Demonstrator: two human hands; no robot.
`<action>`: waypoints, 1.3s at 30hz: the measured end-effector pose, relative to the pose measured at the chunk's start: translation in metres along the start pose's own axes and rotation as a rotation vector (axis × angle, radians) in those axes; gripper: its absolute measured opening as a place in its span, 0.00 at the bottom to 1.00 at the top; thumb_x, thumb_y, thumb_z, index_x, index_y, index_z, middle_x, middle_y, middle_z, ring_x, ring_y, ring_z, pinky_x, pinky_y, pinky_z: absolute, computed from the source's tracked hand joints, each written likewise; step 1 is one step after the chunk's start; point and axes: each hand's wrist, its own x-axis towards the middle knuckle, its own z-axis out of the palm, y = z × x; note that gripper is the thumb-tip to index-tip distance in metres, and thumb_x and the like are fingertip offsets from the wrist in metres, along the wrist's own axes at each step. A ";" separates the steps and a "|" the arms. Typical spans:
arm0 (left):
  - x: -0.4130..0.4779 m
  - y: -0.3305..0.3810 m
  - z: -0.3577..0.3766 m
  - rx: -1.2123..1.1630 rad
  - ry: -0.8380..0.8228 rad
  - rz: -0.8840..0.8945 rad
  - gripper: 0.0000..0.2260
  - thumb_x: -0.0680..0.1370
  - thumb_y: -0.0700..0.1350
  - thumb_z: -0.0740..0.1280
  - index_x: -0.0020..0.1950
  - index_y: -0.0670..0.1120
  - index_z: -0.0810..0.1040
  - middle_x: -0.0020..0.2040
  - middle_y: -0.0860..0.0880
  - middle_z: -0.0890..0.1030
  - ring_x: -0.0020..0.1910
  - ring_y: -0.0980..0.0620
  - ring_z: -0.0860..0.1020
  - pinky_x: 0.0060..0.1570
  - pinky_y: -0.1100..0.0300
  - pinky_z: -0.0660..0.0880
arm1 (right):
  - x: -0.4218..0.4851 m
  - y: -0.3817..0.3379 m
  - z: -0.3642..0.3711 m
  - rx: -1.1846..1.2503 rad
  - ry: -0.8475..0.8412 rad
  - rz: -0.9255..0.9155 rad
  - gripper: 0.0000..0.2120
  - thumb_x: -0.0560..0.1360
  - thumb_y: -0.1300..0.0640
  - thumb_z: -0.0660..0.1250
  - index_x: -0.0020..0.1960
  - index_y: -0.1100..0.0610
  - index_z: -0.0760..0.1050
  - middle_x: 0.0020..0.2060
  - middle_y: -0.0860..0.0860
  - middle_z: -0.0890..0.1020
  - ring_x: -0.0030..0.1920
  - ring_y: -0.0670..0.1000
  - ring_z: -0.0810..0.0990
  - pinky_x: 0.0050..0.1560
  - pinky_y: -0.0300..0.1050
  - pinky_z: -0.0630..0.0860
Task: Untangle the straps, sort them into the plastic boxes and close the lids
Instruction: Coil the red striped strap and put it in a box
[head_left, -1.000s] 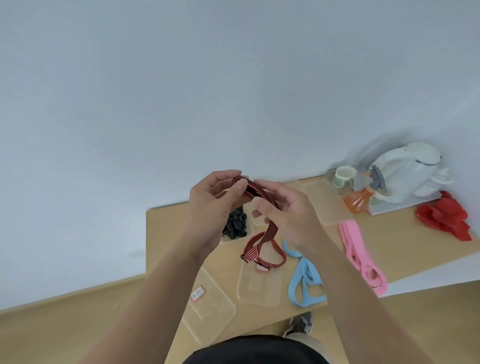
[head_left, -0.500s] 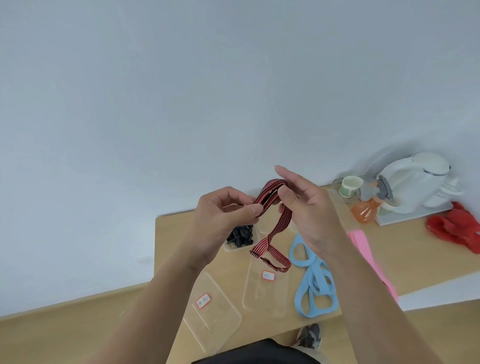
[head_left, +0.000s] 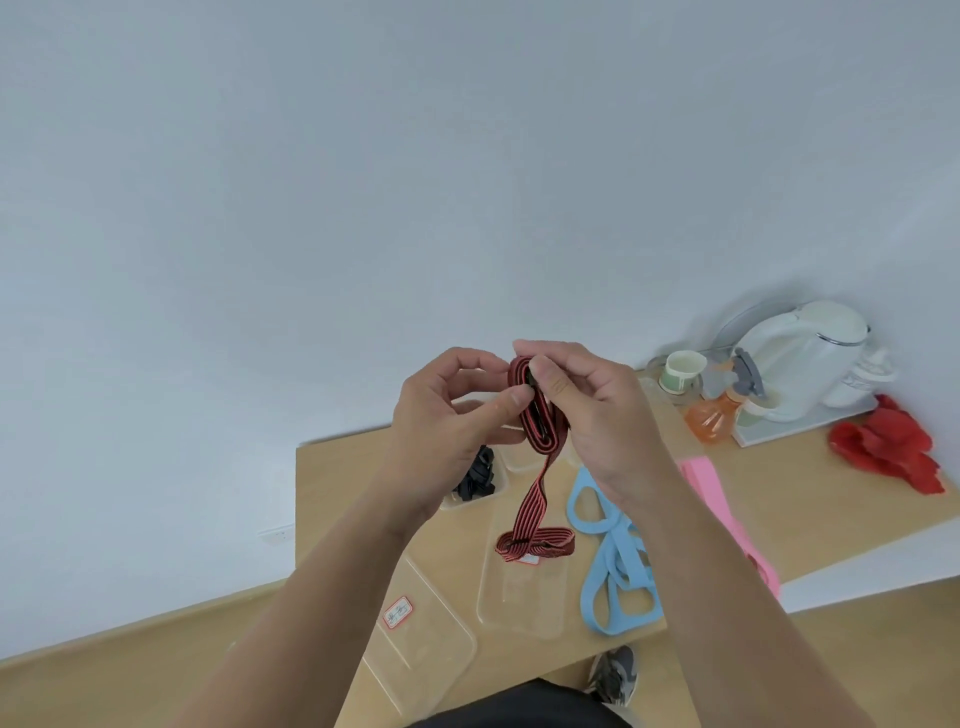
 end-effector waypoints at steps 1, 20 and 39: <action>0.000 0.000 0.002 -0.042 0.014 -0.013 0.10 0.77 0.37 0.74 0.56 0.40 0.79 0.49 0.42 0.85 0.44 0.40 0.86 0.47 0.46 0.83 | -0.001 0.002 0.001 -0.008 0.021 0.001 0.11 0.81 0.56 0.67 0.59 0.46 0.84 0.55 0.50 0.85 0.58 0.51 0.83 0.61 0.54 0.80; 0.007 -0.011 0.007 -0.112 0.037 -0.045 0.14 0.79 0.31 0.69 0.64 0.41 0.81 0.53 0.43 0.85 0.51 0.41 0.86 0.53 0.51 0.83 | -0.003 0.008 -0.014 -0.161 -0.037 0.020 0.13 0.78 0.54 0.72 0.62 0.49 0.83 0.53 0.42 0.86 0.55 0.40 0.83 0.57 0.37 0.77; 0.006 -0.013 -0.002 -0.061 0.149 0.045 0.12 0.75 0.37 0.76 0.57 0.41 0.80 0.52 0.45 0.84 0.49 0.45 0.85 0.58 0.42 0.81 | -0.003 0.023 -0.011 0.245 0.045 0.130 0.15 0.72 0.55 0.70 0.57 0.57 0.83 0.43 0.56 0.85 0.41 0.52 0.80 0.42 0.43 0.74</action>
